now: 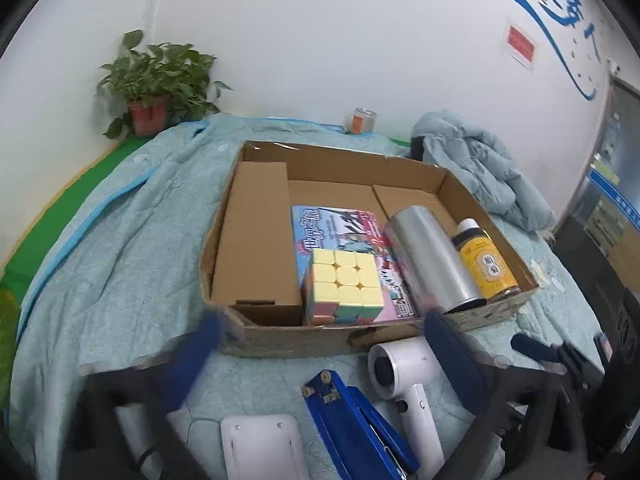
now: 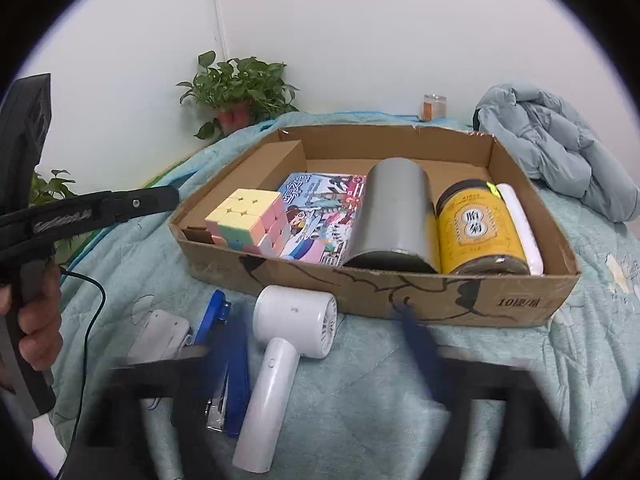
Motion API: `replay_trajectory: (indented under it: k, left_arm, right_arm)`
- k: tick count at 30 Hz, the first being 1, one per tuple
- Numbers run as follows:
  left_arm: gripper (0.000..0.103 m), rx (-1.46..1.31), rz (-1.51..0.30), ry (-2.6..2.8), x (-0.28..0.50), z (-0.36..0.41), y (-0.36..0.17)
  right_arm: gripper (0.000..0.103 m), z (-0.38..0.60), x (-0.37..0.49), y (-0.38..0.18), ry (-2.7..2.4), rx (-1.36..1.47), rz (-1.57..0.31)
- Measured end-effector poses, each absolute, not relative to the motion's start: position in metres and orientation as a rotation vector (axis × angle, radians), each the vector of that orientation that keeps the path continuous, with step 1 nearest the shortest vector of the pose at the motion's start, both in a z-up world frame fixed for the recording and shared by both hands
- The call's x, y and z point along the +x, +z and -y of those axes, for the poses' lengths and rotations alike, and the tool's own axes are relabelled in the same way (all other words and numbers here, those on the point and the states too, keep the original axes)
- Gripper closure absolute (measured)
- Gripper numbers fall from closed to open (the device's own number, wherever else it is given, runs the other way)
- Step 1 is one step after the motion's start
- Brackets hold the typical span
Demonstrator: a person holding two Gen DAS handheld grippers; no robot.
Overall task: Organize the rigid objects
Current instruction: 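Open both grippers and move them to the white hair dryer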
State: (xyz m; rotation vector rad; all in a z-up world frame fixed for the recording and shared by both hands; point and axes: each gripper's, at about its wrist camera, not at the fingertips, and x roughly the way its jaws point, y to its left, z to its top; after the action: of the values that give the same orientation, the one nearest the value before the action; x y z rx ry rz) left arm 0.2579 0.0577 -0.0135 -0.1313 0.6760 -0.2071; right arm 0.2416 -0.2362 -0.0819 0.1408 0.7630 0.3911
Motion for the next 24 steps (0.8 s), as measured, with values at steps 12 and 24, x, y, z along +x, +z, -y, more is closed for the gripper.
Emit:
replay_trajectory:
  k: [12, 24]
  left_arm:
    - [0.001, -0.217, -0.789, -0.176, 0.246, -0.071, -0.05]
    - [0.001, -0.215, -0.837, -0.229, 0.232, -0.06, -0.058]
  right_arm:
    - [0.023, 0.213, 0.243, -0.124, 0.44, 0.155, -0.964]
    - [0.079, 0.208, 0.239, -0.142, 0.475, 0.174, -1.067]
